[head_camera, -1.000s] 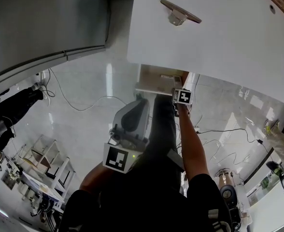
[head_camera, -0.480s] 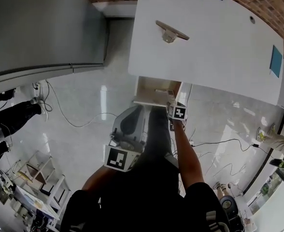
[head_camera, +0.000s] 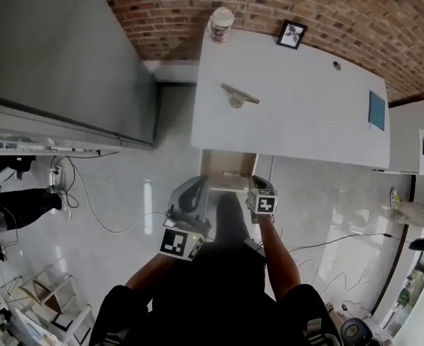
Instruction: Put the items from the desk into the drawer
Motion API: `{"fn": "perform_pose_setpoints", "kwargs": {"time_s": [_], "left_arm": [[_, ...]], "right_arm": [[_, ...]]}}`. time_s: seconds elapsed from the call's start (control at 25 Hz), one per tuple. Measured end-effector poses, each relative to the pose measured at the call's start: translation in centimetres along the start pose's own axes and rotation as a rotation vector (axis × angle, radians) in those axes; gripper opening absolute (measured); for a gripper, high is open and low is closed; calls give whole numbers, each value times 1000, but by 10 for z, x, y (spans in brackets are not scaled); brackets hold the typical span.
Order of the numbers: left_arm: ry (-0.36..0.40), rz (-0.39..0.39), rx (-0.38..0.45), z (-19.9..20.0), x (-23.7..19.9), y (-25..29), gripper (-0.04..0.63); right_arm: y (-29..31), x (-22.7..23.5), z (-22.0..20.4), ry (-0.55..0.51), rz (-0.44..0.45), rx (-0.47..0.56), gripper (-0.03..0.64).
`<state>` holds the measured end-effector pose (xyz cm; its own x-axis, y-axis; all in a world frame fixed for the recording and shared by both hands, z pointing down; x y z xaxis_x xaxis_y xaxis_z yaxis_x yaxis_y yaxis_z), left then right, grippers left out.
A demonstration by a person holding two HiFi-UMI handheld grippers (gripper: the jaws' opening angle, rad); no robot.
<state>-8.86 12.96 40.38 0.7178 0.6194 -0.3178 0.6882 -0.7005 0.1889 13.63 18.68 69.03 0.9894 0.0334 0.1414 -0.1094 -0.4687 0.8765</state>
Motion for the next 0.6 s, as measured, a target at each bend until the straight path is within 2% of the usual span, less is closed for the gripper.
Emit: {"fn": "perform_pose_setpoints", "kwargs": {"time_s": [0.12, 0.36, 0.52, 0.6], "left_arm": [[22, -11, 29, 14, 2, -4, 2], [46, 2, 70, 39, 3, -17, 2], [37, 19, 84, 50, 5, -24, 2], [33, 24, 93, 52, 7, -25, 2]], "right_arm": [[-45, -12, 45, -21, 1, 162, 5], [-154, -59, 120, -100, 79, 505, 0], [-232, -90, 149, -147, 124, 704, 0], [-256, -99, 153, -161, 134, 764, 0]]}}
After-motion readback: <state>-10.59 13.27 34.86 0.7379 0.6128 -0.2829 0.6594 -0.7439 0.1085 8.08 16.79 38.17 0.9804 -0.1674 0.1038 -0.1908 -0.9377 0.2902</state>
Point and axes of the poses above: the fingertips, and each gripper's own axes: y forward along the fingers, x to its right, z out of its top, the point moved 4 cm from there along -y, backward along the fingers, and after that the axes turned 5 degrees about -x, right-handed, at the moved point
